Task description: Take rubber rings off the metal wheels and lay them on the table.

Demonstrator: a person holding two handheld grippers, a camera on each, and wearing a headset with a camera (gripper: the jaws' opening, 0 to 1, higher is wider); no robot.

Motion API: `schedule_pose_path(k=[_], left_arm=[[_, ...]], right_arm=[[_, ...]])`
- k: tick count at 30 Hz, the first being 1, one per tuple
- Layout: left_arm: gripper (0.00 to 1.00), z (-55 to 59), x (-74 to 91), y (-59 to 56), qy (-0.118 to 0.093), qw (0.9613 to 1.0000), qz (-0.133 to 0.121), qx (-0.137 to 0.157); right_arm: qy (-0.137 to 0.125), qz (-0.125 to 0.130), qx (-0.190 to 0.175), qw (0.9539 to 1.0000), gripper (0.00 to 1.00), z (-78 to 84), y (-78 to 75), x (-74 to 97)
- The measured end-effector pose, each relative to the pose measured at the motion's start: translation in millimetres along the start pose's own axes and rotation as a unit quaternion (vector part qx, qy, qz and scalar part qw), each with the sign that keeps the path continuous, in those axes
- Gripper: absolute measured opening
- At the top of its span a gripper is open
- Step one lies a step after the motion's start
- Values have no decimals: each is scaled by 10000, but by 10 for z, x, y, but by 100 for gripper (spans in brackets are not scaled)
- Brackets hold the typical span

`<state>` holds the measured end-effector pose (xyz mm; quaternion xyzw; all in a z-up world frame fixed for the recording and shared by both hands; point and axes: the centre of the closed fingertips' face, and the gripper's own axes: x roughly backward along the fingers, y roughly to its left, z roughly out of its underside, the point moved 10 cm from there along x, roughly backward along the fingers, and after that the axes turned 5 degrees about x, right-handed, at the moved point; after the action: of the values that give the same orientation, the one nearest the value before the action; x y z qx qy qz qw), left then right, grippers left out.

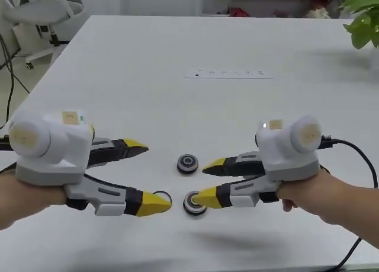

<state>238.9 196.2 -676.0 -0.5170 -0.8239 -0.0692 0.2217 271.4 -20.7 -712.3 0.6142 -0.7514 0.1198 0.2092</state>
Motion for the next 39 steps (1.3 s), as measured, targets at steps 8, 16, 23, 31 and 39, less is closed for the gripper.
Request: schedule_pose_path(k=[8, 16, 23, 31, 39], left_arm=[[74, 2, -94, 10, 42, 10000, 78, 6], [70, 12, -188, 4, 81, 9998, 158, 13], [68, 35, -279, -15, 109, 9997, 212, 42], [63, 75, -382, -27, 210, 9994, 285, 26], [59, 129, -444, -27, 293, 9991, 313, 32]], right_arm=[[105, 31, -29, 9999, 39, 87, -43, 65], [191, 9, -12, 9998, 38, 147, -45, 75], [280, -25, -25, 9996, 36, 216, -47, 58], [376, -76, 17, 9993, 34, 268, -28, 17], [491, -114, 67, 9987, 30, 323, -5, -51]])
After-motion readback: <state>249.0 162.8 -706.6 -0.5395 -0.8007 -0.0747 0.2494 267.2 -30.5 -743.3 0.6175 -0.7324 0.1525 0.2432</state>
